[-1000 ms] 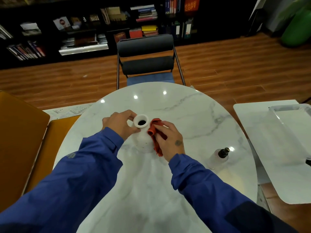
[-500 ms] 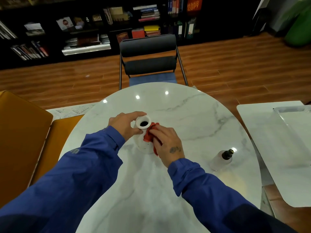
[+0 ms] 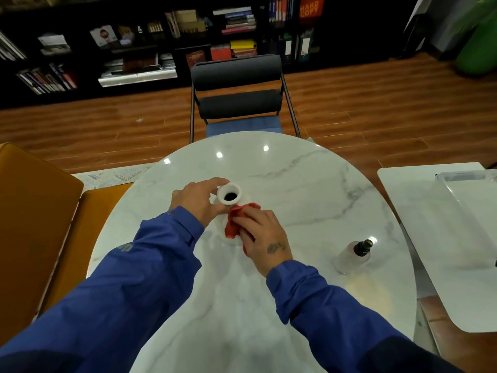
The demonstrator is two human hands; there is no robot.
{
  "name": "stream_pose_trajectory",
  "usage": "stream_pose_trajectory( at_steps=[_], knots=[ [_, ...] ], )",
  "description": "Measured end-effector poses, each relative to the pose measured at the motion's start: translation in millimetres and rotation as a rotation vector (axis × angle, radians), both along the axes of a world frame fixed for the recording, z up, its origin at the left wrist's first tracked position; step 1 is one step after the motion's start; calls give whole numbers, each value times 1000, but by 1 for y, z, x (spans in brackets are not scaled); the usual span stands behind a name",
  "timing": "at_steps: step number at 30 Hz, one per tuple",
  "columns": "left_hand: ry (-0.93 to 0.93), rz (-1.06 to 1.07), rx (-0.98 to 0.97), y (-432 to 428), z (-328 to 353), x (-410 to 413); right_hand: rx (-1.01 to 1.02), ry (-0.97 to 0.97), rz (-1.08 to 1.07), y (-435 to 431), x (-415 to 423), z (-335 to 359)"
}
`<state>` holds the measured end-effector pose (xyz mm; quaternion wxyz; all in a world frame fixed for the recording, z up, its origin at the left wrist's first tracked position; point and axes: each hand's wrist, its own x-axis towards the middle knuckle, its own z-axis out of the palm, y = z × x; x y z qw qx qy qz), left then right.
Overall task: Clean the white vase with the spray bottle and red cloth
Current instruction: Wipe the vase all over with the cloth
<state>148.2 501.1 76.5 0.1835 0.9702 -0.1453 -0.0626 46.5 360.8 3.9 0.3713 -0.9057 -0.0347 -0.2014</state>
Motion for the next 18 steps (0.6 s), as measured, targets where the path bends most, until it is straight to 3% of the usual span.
stream_pose_trajectory(
  at_steps=[6, 9, 18],
  knots=[
    [-24, -18, 86, 0, 4, -2, 194, 172, -98, -12, 30, 10],
    [-71, -1, 92, -2, 3, -8, 186, 154, -86, -9, 29, 12],
    [-68, 94, 122, -9, 2, -14, 464, 221, -103, -8, 24, 8]
  ],
)
